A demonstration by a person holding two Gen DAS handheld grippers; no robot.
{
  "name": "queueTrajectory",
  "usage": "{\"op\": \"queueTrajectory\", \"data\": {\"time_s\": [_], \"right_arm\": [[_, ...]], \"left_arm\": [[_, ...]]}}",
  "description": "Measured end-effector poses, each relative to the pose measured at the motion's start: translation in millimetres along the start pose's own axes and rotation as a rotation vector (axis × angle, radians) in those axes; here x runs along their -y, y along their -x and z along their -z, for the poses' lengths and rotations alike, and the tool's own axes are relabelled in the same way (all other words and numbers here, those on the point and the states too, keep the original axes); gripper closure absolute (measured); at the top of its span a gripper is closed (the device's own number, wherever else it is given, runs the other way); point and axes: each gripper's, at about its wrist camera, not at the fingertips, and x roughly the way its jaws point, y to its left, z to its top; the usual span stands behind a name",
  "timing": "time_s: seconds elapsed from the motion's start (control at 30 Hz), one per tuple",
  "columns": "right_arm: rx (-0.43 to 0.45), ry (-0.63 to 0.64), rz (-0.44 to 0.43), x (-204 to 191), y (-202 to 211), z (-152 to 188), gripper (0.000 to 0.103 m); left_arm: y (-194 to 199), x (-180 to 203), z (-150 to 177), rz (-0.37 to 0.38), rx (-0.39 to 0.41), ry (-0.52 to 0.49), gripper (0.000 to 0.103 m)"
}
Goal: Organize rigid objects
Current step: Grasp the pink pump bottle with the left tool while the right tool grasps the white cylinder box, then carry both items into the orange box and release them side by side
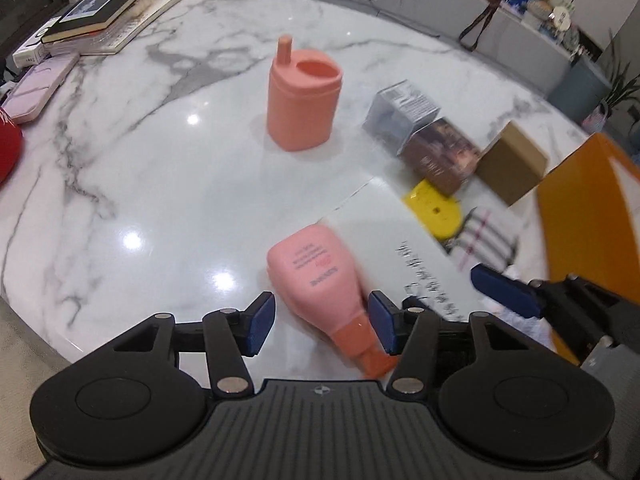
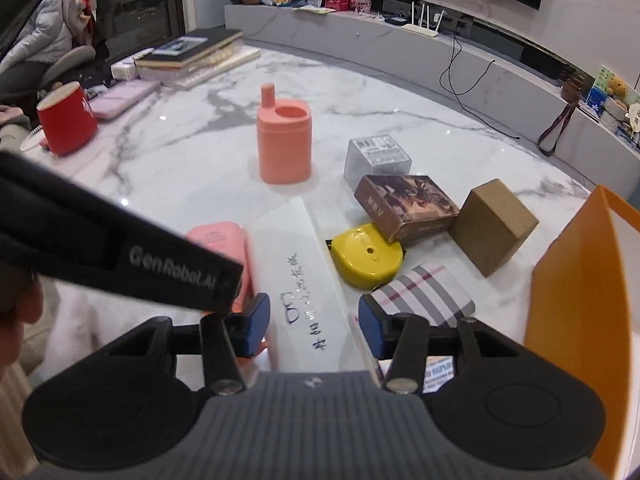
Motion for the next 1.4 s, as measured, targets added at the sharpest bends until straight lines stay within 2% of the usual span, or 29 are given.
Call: {"op": "queueTrajectory", "data": {"time_s": [0.13,0.2,0.27,0.3,0.43,0.53,0.6,0.7,0.83,0.9,1.03,1.2,1.3,1.4], "right_arm": [[-0.006,0.002,-0.027,-1,-12,1,0.044],[-0.003,0.014,-0.028,-4,-18,0,0.041],[0.000,0.017,-0.032,-4,-24,1,0.040],[0.007,0.020,-0.034,-4,-27,1,0.040],[0.021,0.023,-0.033,-6,-29,0,0.042],[0.012,-0.080,-0.096,5,-22,1,0.044],[0.016,-0.101,-0.127,5,-21,4,0.046],[0.033,-0.039,-0.113,-4,-24,3,0.044],[0.018,0.014,-0.092,-11,-34,7,0.044],[0.006,0.030,-0.081,-13,-40,8,0.044],[0.018,0.032,-0.076,-13,-41,9,0.043],[0.056,-0.013,-0.072,-5,-29,10,0.044],[0.094,-0.060,-0.068,-1,-12,10,0.044],[0.132,-0.088,-0.053,2,10,12,0.044]], "left_arm": [[-9,-2,-3,0.017,-0.001,-0.003,0.039],[-13,2,-4,0.005,0.010,-0.049,0.039],[-16,5,-5,-0.018,0.025,-0.096,0.043],[-18,5,-6,-0.014,0.026,-0.109,0.047],[-20,0,-9,0.003,0.036,-0.151,0.050],[-15,-4,-9,0.007,0.034,-0.169,0.050],[-15,-5,-9,-0.012,0.027,-0.164,0.047],[-19,-6,-9,-0.034,0.019,-0.152,0.047],[-30,-11,-9,-0.025,-0.029,-0.110,0.048],[-30,-9,-9,-0.030,-0.015,-0.121,0.052],[-30,-6,-7,-0.040,0.002,-0.142,0.053],[-17,-8,-6,0.020,0.042,-0.121,0.053],[-2,-7,-2,0.052,0.089,-0.117,0.053],[14,-9,2,0.116,0.117,-0.082,0.053]]}}
